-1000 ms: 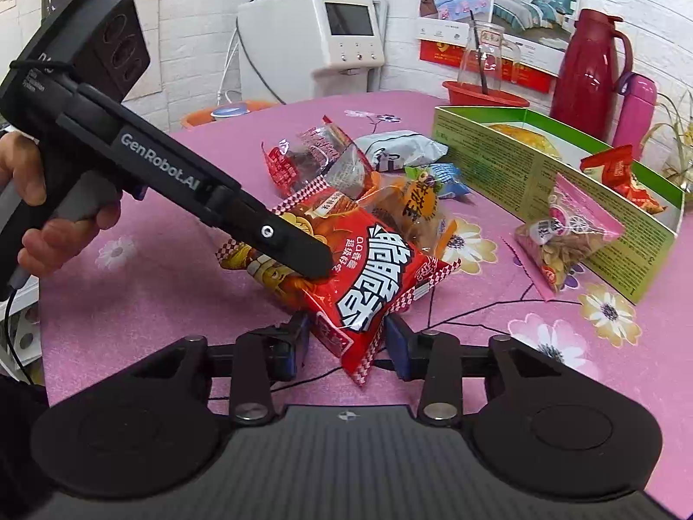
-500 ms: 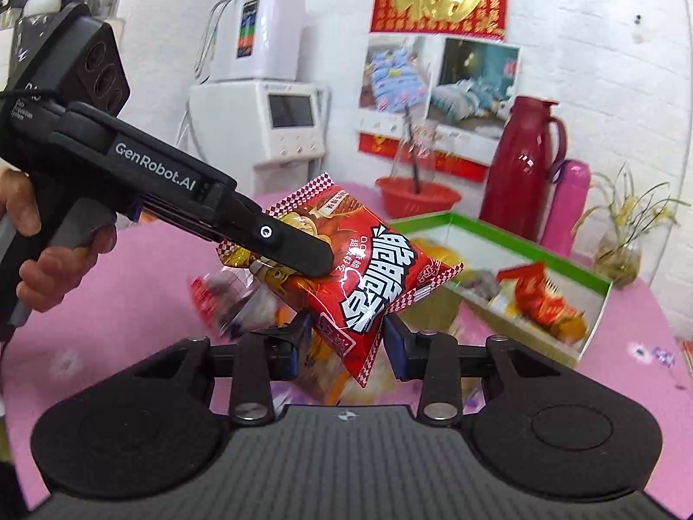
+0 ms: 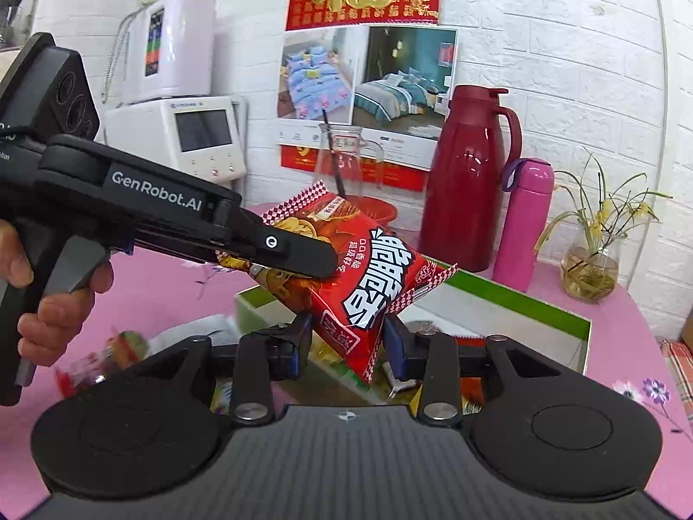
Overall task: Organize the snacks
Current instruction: 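Carry both red snacks into the green box and open both grippers, then grasp the purple candy packet with the left gripper while the right grasps the orange-printed clear packet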
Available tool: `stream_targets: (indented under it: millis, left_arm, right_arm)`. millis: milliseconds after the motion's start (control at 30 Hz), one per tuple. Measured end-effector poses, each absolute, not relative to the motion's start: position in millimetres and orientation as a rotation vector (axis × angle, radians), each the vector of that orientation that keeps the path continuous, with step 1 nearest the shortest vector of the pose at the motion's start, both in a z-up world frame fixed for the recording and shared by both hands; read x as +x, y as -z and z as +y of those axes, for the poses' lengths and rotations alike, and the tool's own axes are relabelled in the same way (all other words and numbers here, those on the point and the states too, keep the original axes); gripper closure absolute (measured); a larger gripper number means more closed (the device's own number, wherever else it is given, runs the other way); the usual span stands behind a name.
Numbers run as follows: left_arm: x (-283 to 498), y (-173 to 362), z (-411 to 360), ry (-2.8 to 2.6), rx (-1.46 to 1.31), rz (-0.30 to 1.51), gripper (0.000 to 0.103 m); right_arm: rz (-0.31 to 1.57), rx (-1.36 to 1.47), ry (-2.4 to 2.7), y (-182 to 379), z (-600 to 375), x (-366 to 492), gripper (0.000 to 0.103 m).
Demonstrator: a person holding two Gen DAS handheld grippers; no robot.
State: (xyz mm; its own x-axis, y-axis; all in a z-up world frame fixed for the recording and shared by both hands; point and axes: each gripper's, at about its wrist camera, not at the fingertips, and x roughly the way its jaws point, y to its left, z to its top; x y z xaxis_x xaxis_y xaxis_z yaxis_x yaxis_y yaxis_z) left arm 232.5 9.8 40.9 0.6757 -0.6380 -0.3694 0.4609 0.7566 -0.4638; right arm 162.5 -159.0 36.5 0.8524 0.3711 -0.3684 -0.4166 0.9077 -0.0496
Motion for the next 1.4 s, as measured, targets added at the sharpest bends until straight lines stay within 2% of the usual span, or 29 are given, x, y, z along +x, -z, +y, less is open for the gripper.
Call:
stream_targets:
  millis: [200,233,300,333,367,400,467,533,600,800,1000,1400]
  left_arm:
    - [275,-29,13,0.602,-0.375,0.552,0.078]
    - [281,-26,11,0.589,-0.362,0.556,0.074]
    - [290,-18,8,0.526,-0.325,0.576,0.044]
    - [292,-14,7,0.491,-0.31,0.578,0.016]
    - [292,-11,8,0.467,-0.298,0.571,0.005]
    - [290,-9,8,0.456,-0.286,0.565,0.003]
    - [289,-6,10,0.46,-0.269,0.569,0.002]
    - [287,-6,12,0.46,-0.266,0.575,0.002]
    - [283,-9,14,0.457,-0.272,0.576,0.002]
    - [246,-28,19,0.442,-0.297,0.569,0.0]
    - [192,-35,24,0.408,-0.291,0.626,0.0]
    - [82,-5,36,0.421,-0.297,0.653,0.0]
  right_arm:
    - [0.371,-0.128,-0.386,-27,-153,201,0.042]
    - [0.375,-0.138,-0.377,-23,-150,207,0.042]
    - [0.4,-0.155,-0.361,-15,-145,219,0.04]
    - [0.418,-0.168,-0.353,-11,-142,225,0.04]
    - [0.423,-0.185,-0.342,-8,-140,227,0.037]
    - [0.416,-0.205,-0.329,-6,-138,227,0.036]
    - [0.396,-0.228,-0.325,-3,-137,223,0.025]
    - [0.395,-0.231,-0.329,-4,-139,220,0.018]
    - [0.395,-0.217,-0.331,-7,-142,216,0.018]
    - [0.351,-0.177,-0.369,-24,-154,179,0.001]
    - [0.346,-0.144,-0.441,-27,-166,125,0.0]
    - [0.46,-0.11,-0.539,5,-171,43,0.0]
